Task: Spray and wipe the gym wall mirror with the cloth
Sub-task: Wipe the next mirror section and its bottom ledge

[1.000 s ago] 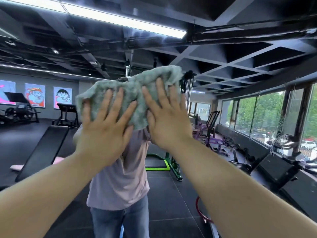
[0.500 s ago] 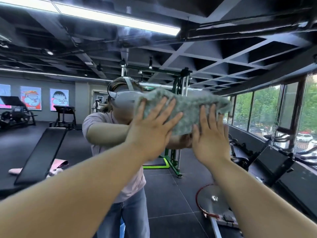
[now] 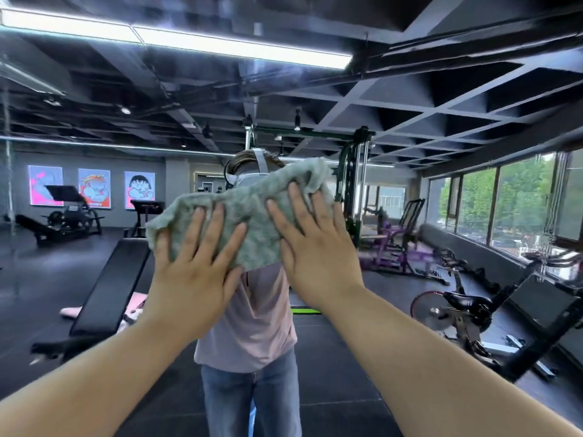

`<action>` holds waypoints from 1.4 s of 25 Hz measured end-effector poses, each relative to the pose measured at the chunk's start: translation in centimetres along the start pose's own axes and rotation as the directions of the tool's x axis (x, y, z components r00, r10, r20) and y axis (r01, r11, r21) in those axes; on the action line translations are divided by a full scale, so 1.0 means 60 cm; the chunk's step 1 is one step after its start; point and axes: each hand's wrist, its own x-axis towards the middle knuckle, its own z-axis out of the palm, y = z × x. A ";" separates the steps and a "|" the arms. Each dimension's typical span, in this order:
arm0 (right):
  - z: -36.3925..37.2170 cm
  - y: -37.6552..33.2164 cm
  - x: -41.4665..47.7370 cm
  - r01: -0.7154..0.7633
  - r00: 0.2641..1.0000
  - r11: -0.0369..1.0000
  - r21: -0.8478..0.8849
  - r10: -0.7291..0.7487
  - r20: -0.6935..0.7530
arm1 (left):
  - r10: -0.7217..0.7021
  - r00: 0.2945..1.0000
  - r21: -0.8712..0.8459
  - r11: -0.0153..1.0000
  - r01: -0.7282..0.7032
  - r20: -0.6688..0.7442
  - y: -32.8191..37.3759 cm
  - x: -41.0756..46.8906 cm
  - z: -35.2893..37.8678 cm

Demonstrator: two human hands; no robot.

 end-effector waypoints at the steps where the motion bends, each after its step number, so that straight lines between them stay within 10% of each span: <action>1: 0.013 -0.009 -0.011 0.032 0.999 0.999 -0.016 -0.032 0.012 | -0.023 1.000 -0.002 1.000 0.023 0.004 0.004 -0.027 0.005; 13: 0.038 0.136 -0.131 -0.394 0.919 0.918 0.041 0.394 0.020 | 0.137 0.990 -0.101 0.986 -0.133 0.030 0.182 0.047 0.010; 18: 0.098 0.121 -0.270 -0.348 0.931 0.936 -0.052 0.352 0.100 | 0.303 0.953 -0.107 0.948 -0.299 0.017 0.214 -0.094 0.042; 24: 0.018 0.108 -0.069 -0.311 0.946 0.942 0.123 0.320 -0.060 | 0.017 0.998 -0.111 0.994 -0.024 -0.065 0.113 0.086 0.006; 35: 0.093 0.098 -0.181 -0.276 0.955 0.959 0.067 0.281 -0.092 | 0.189 0.980 -0.110 0.975 -0.194 -0.058 0.186 -0.040 0.026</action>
